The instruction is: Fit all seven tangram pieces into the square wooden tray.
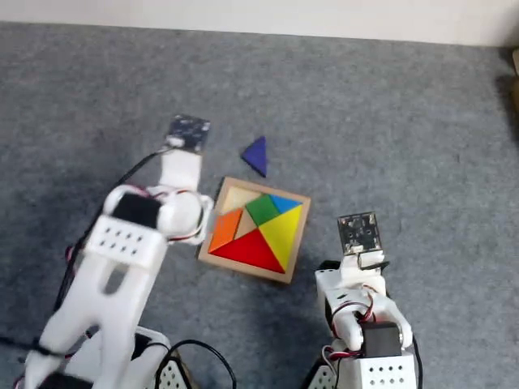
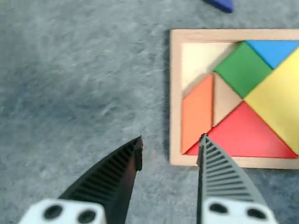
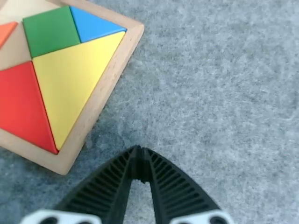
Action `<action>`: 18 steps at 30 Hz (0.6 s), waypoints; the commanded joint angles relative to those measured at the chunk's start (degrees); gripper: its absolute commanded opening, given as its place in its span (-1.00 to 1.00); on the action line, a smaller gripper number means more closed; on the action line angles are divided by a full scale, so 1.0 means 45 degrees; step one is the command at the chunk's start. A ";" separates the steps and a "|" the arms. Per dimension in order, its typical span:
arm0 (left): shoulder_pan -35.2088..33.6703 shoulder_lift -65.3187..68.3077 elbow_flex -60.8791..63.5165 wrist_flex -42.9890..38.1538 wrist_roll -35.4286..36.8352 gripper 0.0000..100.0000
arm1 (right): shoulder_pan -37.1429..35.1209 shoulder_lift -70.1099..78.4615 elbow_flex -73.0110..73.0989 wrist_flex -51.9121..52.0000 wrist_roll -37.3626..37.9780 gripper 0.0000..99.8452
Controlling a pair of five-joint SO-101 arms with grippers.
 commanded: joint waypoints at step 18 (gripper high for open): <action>-0.4151 -0.7023 0.8059 -0.5197 -0.0039 -0.59 | 0.0068 -0.0107 0.1358 0.0068 -0.0098 -0.99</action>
